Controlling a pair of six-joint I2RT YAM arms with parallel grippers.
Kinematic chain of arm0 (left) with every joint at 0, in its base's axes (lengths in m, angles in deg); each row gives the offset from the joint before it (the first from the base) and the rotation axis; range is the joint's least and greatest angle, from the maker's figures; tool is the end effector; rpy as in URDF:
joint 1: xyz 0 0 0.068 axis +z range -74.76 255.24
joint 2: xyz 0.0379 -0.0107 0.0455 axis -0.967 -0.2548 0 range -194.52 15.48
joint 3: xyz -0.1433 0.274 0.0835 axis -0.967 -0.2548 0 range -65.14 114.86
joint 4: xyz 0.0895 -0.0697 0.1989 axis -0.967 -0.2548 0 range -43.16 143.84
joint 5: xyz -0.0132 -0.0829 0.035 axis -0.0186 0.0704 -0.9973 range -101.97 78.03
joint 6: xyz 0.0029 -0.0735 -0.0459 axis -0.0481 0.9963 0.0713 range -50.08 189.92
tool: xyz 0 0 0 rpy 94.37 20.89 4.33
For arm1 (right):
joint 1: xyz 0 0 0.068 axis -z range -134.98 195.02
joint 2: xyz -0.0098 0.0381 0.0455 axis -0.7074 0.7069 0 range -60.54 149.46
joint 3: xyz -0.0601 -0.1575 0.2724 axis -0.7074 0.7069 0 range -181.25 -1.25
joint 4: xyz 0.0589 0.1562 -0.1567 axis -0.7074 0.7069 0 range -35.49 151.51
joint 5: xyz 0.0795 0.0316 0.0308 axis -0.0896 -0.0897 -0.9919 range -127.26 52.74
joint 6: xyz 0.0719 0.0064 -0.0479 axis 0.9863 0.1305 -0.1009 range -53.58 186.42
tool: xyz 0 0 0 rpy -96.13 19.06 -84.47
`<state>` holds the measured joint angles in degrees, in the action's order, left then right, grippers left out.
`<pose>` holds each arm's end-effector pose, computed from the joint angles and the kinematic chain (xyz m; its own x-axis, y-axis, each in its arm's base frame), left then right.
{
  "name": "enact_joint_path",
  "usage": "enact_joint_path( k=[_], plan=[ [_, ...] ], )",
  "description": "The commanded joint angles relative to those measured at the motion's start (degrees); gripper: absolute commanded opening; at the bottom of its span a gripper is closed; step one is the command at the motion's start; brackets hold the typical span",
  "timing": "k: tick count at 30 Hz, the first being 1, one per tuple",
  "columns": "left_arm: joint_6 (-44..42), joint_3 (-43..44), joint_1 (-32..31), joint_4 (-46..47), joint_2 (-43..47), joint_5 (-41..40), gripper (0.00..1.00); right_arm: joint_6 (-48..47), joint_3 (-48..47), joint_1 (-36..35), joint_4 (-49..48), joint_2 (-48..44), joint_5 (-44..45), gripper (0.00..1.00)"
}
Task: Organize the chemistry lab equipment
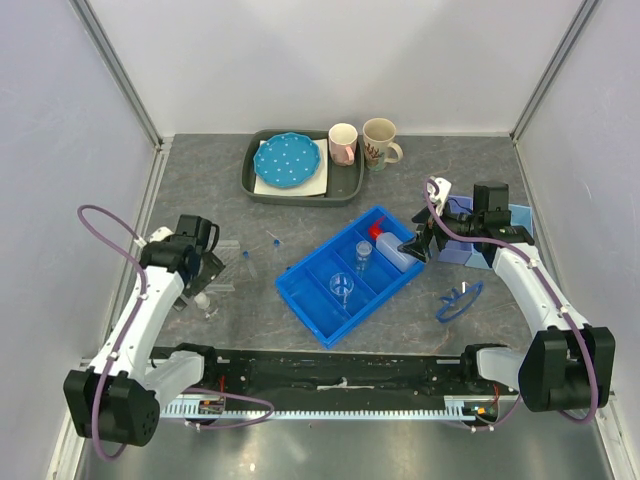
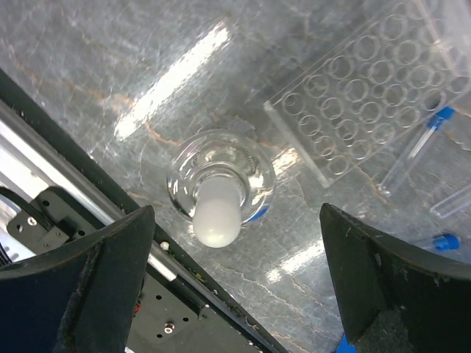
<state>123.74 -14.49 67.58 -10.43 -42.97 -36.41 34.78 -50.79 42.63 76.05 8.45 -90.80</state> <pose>0.1200 0.0159 0.2742 -0.5527 -0.6671 -0.4995 -0.7641 0.6449 -0.0159 0.2133 0.0705 0.3138 -0.2269 -0.3214 -0.9193 -0.8813 0.4696 0.0534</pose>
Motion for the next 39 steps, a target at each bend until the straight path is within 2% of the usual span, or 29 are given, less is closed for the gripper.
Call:
enact_joint_path(
  k=[1,9,20,30,36,39],
  plan=[
    [9.5,-2.9,0.8,-1.4,1.6,-1.7,1.0,-1.6,-2.1,0.1,-0.2,-0.5,-2.9,0.98],
    [14.4,-7.4,3.2,1.2,0.8,2.5,1.0,-2.3,-2.5,0.1,0.8,-0.5,-3.2,0.98],
    [12.5,-11.5,3.6,7.2,-2.6,7.4,1.0,-2.6,-2.6,0.0,1.4,-0.4,-3.9,0.98],
    [11.7,-14.1,6.3,11.3,-6.0,8.4,0.99,-2.9,-2.7,0.1,1.7,-0.2,-3.7,0.98],
    [12.1,-14.6,7.1,12.9,-6.9,8.5,0.94,-3.1,-2.7,0.2,1.8,-0.1,-3.5,0.98],
    [12.7,-15.1,7.2,13.0,-7.4,8.5,0.87,-3.2,-2.8,0.1,1.8,0.0,-3.4,0.98]
  ],
)
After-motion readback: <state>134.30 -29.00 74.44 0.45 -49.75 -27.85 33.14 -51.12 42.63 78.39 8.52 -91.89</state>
